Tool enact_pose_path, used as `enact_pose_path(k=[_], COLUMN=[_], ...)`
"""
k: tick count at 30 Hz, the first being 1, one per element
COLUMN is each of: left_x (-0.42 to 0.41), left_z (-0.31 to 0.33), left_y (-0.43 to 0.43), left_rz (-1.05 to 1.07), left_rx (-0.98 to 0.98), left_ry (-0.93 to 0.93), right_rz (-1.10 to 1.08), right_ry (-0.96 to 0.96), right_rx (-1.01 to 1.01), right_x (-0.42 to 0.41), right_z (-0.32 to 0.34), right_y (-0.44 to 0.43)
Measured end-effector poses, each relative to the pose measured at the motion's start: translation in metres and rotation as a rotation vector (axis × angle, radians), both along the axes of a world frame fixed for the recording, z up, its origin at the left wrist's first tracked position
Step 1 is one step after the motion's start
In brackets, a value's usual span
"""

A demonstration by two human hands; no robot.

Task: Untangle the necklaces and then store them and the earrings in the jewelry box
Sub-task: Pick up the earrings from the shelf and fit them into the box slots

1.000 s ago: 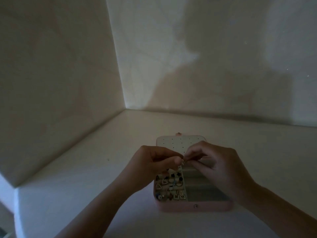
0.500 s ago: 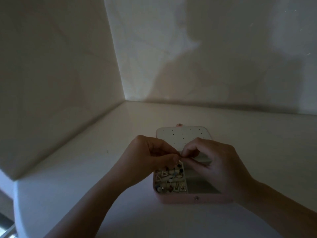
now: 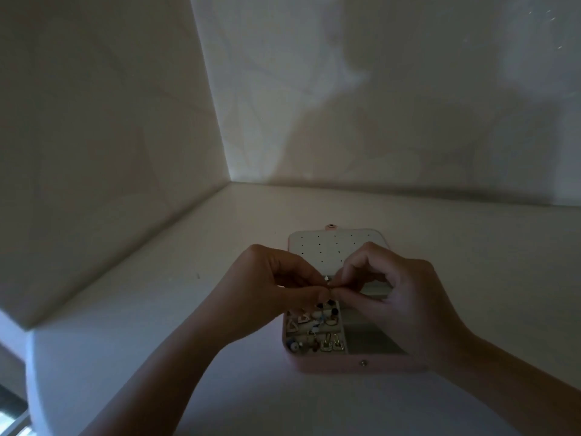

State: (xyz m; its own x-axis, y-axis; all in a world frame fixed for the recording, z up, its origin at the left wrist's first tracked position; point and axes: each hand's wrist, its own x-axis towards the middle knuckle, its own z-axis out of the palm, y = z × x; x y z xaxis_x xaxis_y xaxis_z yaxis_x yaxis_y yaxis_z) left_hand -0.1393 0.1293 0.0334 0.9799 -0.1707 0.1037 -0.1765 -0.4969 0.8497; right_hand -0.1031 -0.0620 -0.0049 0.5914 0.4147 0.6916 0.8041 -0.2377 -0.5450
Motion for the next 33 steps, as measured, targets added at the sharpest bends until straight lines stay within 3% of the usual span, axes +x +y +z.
enact_pose_path(k=[6,14,19,33], left_x=[0.000,0.005,0.003,0.016], left_z=[0.000,0.003,0.005,0.013], left_y=[0.002,0.019,0.025,0.013], left_rz=[0.003,0.030,-0.072,-0.038], left_rx=[0.124,0.251,0.326,0.327], left_ry=[0.019,0.300,0.406,0.404], right_rz=[0.087,0.026,-0.015,-0.022], right_ry=[0.041,0.066,0.098,0.112], right_rx=[-0.019,0.002,-0.021,-0.139], right_x=[-0.003,0.008,0.016,0.019], right_z=[0.004,0.005,0.002,-0.006], right_y=[0.001,-0.009,-0.017,-0.015])
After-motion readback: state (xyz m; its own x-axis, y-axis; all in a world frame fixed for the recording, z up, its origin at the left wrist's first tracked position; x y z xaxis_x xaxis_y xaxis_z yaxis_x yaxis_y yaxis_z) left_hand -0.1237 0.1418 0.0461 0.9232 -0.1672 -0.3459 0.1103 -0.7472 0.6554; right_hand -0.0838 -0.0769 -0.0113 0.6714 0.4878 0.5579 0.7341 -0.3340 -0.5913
